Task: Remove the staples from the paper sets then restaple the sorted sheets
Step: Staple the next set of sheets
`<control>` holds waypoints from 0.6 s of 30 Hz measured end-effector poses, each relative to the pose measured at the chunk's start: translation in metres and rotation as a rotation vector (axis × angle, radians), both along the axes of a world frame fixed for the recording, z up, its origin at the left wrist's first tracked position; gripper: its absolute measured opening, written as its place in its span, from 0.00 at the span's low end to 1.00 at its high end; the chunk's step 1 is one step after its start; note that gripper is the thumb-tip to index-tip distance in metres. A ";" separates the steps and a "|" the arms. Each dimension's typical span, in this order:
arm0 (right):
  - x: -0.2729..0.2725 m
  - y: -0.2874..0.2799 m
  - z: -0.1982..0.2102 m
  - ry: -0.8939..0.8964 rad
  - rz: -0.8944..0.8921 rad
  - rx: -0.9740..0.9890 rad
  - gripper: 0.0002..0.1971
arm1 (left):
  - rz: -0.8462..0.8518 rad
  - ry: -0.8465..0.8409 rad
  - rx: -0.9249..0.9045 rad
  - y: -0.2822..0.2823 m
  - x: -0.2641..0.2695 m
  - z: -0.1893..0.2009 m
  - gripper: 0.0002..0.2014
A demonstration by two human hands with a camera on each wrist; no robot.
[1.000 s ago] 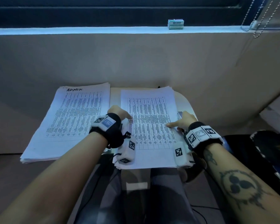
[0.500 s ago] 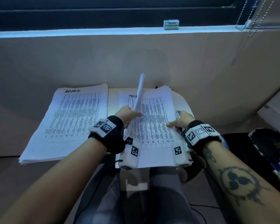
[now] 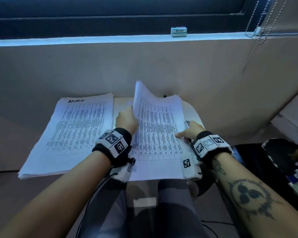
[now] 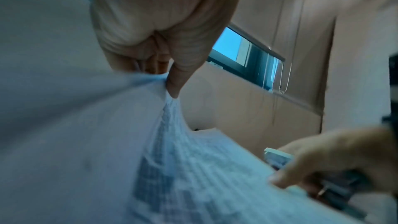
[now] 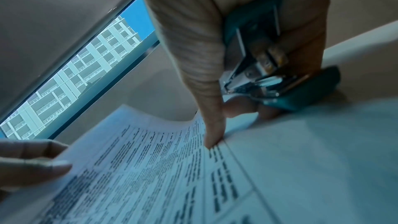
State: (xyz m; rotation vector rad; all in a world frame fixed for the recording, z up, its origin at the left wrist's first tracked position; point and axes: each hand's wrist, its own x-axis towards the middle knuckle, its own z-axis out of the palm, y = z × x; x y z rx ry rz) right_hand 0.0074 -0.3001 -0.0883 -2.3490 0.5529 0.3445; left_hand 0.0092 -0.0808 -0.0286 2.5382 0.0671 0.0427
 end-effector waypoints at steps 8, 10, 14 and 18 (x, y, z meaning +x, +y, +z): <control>0.001 0.000 -0.002 0.011 -0.007 -0.020 0.31 | 0.019 0.137 0.082 0.004 0.013 -0.033 0.16; 0.002 0.000 -0.002 0.014 0.000 -0.024 0.32 | 0.062 0.150 -0.003 0.006 0.017 -0.035 0.17; 0.004 -0.001 -0.003 0.016 0.004 -0.018 0.29 | 0.195 0.245 -0.322 0.012 0.024 -0.033 0.24; 0.002 -0.001 -0.002 0.006 -0.026 -0.003 0.35 | 0.269 0.370 -0.537 0.020 0.034 -0.026 0.27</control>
